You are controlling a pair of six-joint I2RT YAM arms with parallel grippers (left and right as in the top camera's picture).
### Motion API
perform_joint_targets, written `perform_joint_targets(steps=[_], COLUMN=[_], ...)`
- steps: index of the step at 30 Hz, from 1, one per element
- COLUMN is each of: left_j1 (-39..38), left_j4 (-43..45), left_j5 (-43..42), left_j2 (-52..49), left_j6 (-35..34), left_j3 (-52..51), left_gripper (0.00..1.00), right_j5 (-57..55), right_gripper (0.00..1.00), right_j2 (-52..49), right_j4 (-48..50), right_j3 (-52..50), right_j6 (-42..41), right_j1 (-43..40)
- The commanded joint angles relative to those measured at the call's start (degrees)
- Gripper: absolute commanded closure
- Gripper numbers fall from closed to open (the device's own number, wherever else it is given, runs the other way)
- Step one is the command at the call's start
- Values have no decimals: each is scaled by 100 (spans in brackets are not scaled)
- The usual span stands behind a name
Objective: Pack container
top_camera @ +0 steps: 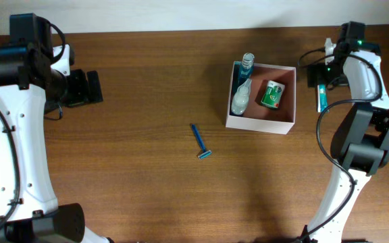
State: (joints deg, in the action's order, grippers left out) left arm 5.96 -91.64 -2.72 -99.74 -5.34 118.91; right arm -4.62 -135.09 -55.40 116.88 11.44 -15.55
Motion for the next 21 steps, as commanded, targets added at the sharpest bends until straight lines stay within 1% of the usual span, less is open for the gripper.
perform_joint_targets(steps=[1,4,10,21], left_j1=[15,15,15,15], left_j4=[7,7,7,7], left_j5=[20,20,20,20], left_j2=[72,72,72,72], left_j6=[90,90,90,90], left_j3=[-17,-17,-17,-15], left_gripper=[1,1,1,1], right_j5=[304,726,721,243], right_gripper=[1,1,1,1], right_j2=[-42,-42,-118,-225], right_j4=[35,35,28,20], right_j3=[-140,-199,-225,-225], right_j6=[-310,-293,-179,35], right_j1=[-149,-254,-284,-284])
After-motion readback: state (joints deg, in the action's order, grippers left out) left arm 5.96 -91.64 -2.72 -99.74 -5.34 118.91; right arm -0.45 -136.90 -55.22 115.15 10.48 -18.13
